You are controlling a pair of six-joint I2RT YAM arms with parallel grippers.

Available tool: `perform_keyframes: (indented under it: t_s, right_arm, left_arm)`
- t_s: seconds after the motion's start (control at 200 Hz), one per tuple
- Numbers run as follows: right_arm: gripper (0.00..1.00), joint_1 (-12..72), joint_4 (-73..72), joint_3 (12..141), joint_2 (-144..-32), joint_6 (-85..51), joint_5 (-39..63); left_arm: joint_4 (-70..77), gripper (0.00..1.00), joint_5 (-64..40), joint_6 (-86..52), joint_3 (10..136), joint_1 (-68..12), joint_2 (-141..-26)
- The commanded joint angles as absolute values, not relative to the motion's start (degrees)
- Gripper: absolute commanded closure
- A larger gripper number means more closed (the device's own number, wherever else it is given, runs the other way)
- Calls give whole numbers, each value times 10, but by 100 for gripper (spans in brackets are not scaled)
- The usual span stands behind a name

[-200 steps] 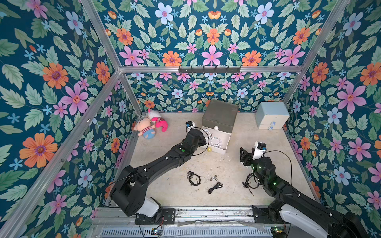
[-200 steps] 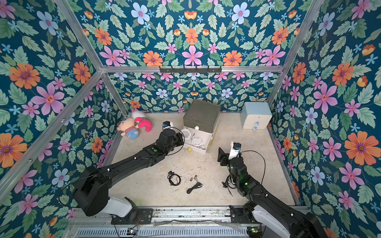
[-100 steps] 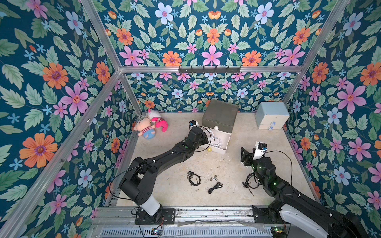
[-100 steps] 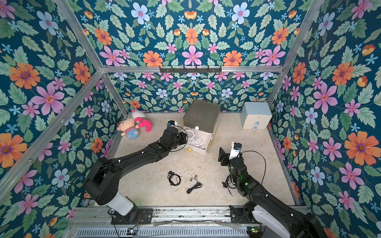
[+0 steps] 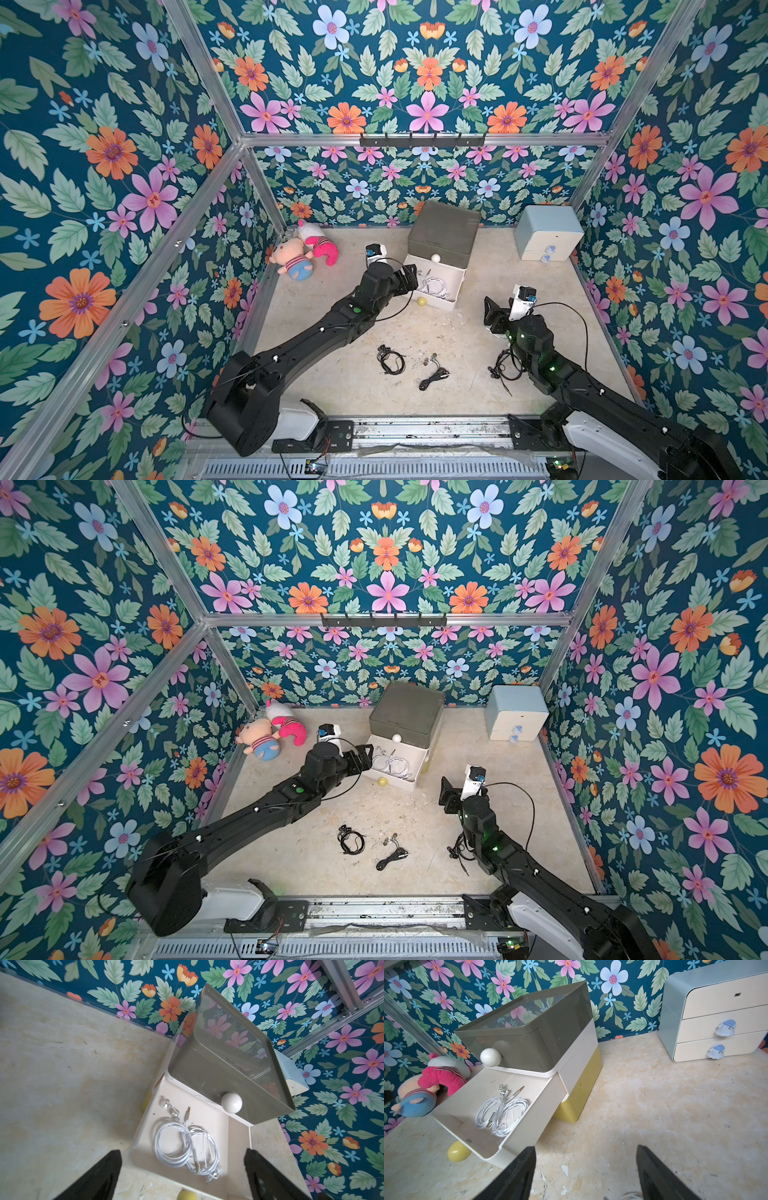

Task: Place the wired earphones into the drawer by color
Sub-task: Place the wired earphones in the drawer.

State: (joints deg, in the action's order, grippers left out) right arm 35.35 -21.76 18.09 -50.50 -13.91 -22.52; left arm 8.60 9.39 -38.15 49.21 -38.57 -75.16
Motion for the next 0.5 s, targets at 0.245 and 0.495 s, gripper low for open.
perform_keyframes:
  t_s: [0.245,0.495]
  right_arm:
    - [19,353,-56,230,-515,-227,-216]
    - [19,320,58,265,-549,-292,-188]
  left_arm:
    - [163,1,150,-193,314,-384,-578]
    - [255,1,179,-113,193,-384,-516]
